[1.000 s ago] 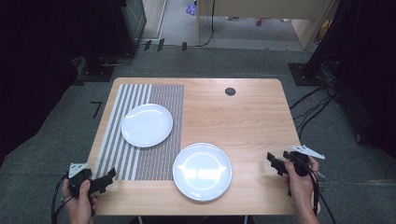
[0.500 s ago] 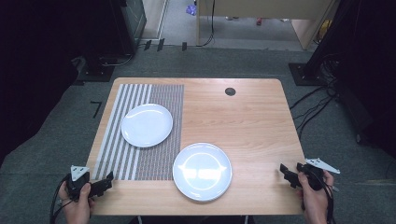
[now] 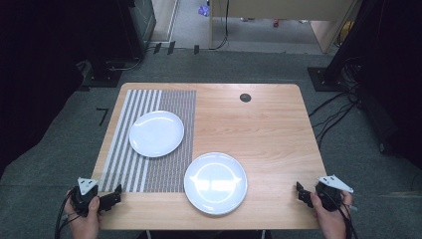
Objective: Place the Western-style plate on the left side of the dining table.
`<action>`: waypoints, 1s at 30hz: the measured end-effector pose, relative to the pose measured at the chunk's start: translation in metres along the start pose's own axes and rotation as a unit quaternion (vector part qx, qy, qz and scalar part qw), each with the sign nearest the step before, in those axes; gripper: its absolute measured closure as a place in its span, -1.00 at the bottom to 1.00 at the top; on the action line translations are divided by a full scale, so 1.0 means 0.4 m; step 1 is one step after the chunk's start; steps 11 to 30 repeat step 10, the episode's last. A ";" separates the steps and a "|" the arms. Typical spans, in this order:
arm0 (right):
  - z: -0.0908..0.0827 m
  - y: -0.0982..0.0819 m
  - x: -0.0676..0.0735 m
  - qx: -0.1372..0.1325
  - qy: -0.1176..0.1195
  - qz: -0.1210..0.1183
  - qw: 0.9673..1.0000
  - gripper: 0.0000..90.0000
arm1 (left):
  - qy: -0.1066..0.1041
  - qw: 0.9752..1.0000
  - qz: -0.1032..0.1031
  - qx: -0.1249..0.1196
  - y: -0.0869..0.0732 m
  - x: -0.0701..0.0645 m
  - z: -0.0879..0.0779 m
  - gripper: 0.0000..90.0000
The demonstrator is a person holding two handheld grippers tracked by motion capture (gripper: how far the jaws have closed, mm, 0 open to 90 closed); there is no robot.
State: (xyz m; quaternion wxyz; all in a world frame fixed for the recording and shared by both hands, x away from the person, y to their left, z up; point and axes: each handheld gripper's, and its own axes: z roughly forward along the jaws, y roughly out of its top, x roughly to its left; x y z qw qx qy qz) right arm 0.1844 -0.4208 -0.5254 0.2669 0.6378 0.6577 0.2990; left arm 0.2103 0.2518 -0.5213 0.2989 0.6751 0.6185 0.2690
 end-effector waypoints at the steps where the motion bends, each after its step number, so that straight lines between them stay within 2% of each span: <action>1: 0.000 0.000 0.000 0.000 0.000 0.000 1.000 -0.68 | 0.000 1.000 0.000 0.000 0.000 0.000 0.000 -0.94; 30: 0.001 0.000 -0.001 0.001 -0.001 0.000 1.000 -0.69 | 0.000 1.000 0.000 -0.001 0.000 0.000 0.000 -0.94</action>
